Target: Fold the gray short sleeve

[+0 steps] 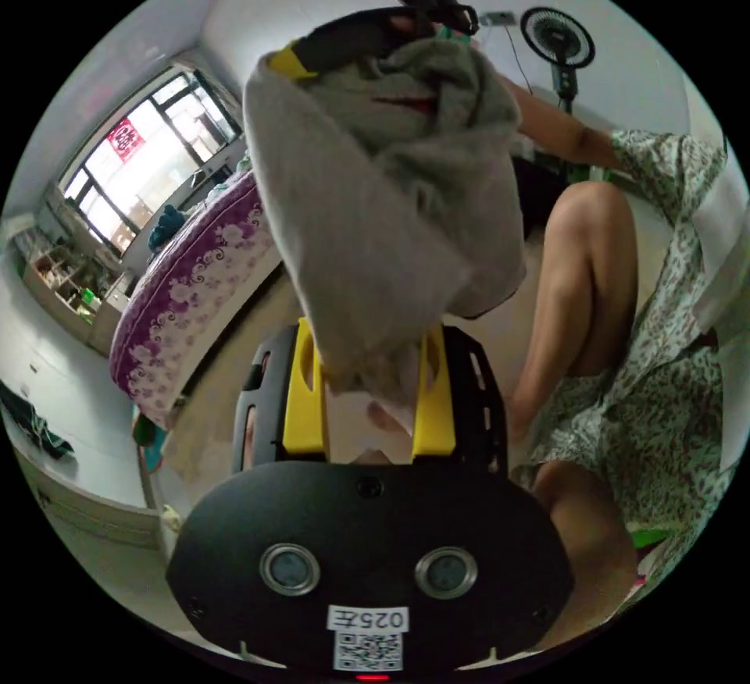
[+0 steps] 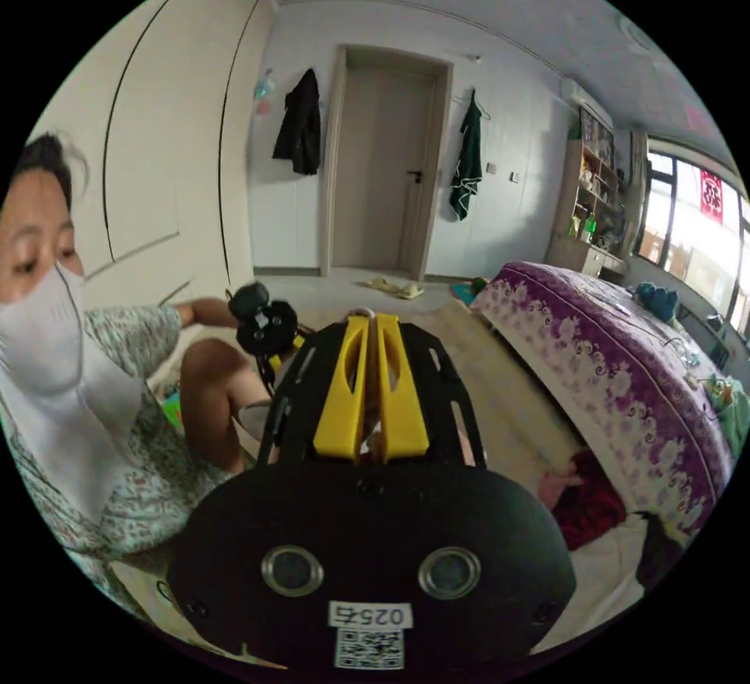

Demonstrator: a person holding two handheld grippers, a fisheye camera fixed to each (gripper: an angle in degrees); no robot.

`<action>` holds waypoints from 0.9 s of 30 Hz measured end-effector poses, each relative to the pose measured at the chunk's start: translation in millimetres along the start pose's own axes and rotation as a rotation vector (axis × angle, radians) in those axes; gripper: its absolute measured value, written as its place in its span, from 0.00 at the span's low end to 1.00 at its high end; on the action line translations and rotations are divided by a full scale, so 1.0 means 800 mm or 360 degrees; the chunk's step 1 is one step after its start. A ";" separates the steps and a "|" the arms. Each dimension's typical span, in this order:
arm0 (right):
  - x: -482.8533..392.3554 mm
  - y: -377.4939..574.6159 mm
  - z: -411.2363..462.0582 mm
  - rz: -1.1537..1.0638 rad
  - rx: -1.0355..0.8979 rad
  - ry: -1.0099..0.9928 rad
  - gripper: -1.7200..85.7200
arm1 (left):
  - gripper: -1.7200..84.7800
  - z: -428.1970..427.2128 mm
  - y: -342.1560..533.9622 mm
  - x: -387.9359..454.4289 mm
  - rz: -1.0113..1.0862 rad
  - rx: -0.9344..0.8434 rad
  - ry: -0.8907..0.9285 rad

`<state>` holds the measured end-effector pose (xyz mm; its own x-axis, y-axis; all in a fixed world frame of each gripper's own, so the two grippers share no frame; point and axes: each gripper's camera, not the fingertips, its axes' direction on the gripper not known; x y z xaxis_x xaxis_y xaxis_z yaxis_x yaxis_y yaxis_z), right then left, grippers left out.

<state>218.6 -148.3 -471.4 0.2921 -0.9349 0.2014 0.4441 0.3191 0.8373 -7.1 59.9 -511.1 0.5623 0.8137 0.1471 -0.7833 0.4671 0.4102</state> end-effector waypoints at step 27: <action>0.079 0.141 0.034 0.0014 0.0195 0.0154 0.15 | 0.01 -0.059 0.108 -0.223 -0.0776 0.0736 0.0114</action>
<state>264.2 -175.3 -350.2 0.3786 -0.9109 0.1641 0.3360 0.3004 0.8927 -187.4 -28.5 -544.7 0.7913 0.5757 -0.2061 -0.2412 0.6036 0.7599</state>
